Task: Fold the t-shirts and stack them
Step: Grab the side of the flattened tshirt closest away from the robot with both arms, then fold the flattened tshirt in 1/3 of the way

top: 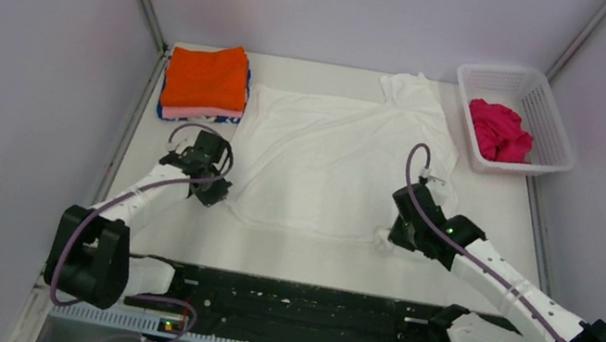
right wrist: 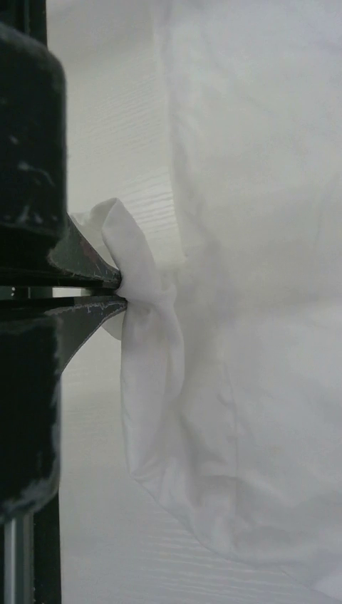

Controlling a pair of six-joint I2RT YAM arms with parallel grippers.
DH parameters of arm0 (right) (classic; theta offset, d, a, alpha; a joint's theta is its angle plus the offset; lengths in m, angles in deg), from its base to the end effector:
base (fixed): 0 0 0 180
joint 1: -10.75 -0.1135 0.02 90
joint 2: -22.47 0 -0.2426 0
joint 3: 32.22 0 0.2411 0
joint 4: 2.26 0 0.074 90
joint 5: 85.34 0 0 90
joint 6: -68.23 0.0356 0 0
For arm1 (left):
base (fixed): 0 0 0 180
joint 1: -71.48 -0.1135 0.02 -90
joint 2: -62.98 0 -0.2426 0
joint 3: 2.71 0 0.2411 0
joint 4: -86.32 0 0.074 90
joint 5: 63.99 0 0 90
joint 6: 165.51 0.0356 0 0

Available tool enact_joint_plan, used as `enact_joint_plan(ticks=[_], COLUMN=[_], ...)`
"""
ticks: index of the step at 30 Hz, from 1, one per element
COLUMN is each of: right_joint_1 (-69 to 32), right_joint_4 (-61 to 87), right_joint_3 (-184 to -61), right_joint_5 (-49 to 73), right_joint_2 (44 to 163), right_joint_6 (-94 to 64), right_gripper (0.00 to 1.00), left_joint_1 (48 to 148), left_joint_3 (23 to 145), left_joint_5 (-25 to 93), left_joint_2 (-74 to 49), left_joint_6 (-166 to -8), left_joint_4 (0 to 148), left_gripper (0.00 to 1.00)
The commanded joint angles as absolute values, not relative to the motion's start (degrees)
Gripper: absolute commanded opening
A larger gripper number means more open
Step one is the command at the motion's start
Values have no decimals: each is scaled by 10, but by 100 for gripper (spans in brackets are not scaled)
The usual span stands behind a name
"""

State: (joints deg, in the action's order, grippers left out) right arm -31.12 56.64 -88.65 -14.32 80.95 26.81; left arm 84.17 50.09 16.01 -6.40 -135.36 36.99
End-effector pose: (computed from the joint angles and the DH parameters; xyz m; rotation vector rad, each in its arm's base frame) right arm 0.1465 0.1158 0.2176 0.2595 2.5395 0.1688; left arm 0.2064 -0.0401 0.1722 -1.1252 2.4520 -0.1502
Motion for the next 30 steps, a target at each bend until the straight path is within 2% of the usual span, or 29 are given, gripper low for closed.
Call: enact_joint_plan(ticks=[1, 15, 30], right_joint_1=[-257, -97, -17], right_joint_4=[513, 468, 383], right_joint_3=[-934, -1024, -1128], right_joint_5=[-167, -135, -35], right_joint_2=[817, 877, 1041], right_joint_6=[196, 77, -114], right_gripper=[0, 0, 0], left_joint_1=[831, 784, 778], left_joint_3=[573, 650, 722], left_joint_5=[158, 161, 128], left_joint_2=[-106, -152, -237], left_joint_6=[-1339, -1329, -1309], left_joint_4=[400, 410, 444], left_gripper=[0, 0, 0])
